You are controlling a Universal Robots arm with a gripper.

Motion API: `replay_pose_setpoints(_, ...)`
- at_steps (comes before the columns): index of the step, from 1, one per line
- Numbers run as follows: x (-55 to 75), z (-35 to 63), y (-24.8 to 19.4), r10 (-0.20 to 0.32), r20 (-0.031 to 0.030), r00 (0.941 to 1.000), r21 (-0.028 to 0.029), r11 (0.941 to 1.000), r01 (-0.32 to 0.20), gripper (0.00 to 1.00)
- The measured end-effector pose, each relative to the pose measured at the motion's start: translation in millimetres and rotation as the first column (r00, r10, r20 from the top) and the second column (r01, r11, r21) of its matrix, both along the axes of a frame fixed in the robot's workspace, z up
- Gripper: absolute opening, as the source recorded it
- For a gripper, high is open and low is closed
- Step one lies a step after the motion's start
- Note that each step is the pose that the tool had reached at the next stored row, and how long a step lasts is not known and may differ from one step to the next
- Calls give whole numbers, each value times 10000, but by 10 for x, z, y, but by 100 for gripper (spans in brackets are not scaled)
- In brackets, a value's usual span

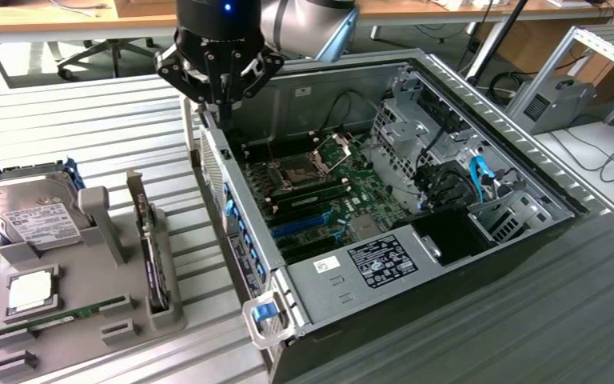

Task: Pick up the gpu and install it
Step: 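Reach for the gpu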

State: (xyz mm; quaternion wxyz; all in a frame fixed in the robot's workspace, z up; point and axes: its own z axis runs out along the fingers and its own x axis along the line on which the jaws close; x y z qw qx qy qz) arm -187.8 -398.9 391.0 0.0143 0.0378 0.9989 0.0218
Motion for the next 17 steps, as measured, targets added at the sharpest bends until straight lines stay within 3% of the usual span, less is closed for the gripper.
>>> replay_pose_setpoints(17,-88,-1,0,0,0,10000,0,10000,0,11)
